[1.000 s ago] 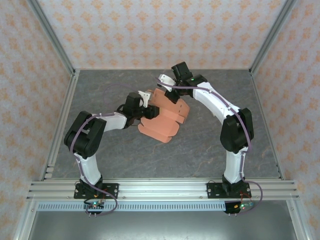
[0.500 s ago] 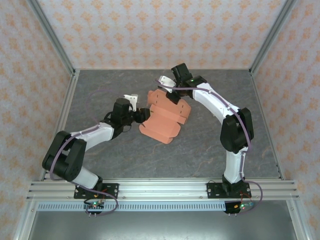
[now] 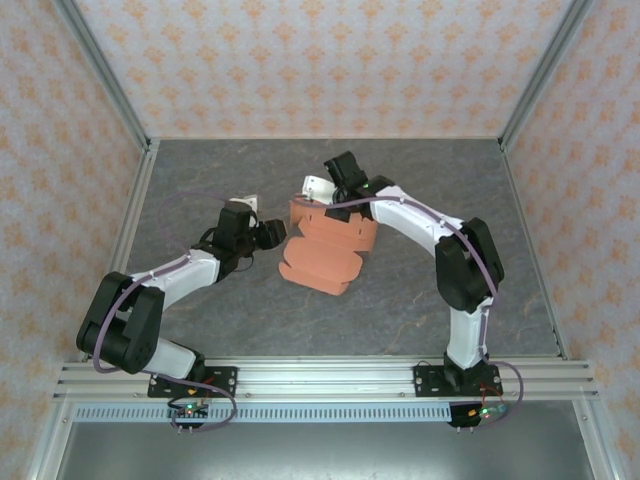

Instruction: Fold the paper box

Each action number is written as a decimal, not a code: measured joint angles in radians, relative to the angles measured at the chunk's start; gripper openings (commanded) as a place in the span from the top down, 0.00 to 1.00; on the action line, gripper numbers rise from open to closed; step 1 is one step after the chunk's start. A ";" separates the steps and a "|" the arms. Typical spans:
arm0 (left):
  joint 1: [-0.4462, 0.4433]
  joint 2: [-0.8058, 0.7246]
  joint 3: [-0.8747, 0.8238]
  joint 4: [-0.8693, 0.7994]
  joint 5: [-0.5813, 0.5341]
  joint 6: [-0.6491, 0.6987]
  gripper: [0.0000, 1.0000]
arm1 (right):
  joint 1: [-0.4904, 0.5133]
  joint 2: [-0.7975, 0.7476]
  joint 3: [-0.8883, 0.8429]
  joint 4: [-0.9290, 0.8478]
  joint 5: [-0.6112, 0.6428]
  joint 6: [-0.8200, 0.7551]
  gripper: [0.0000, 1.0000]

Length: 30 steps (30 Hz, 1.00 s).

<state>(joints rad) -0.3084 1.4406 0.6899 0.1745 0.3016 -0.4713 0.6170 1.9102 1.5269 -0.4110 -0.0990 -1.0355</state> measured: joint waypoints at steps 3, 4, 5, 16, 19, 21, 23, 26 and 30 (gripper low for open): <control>0.004 0.000 0.000 -0.003 -0.015 -0.004 0.46 | 0.015 -0.035 -0.090 0.082 0.027 -0.045 1.00; 0.004 0.000 0.000 -0.003 -0.022 -0.004 0.46 | 0.018 -0.044 -0.113 0.108 0.033 -0.057 1.00; 0.004 0.000 0.000 -0.003 -0.026 -0.004 0.46 | 0.019 -0.049 -0.129 0.130 0.037 -0.067 1.00; 0.010 0.000 0.000 -0.003 -0.054 -0.010 0.46 | 0.022 -0.090 -0.206 0.388 0.055 -0.161 1.00; 0.010 0.000 0.000 -0.003 -0.059 -0.010 0.46 | 0.022 -0.093 -0.227 0.464 0.060 -0.197 1.00; 0.010 0.000 0.000 -0.003 -0.066 -0.010 0.46 | 0.022 -0.093 -0.246 0.505 0.063 -0.220 1.00; 0.010 0.000 0.000 -0.003 -0.076 -0.011 0.46 | 0.024 -0.093 -0.273 0.547 0.067 -0.248 1.00; 0.010 0.000 0.000 -0.003 -0.083 -0.011 0.46 | 0.027 -0.093 -0.307 0.593 0.068 -0.277 1.00; 0.010 0.000 0.000 -0.003 -0.086 -0.011 0.46 | 0.032 -0.092 -0.348 0.645 0.071 -0.311 1.00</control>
<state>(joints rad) -0.2981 1.4406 0.6899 0.1719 0.2153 -0.4820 0.6487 1.8187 1.1793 0.2337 -0.0277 -1.3460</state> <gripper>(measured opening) 0.538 0.045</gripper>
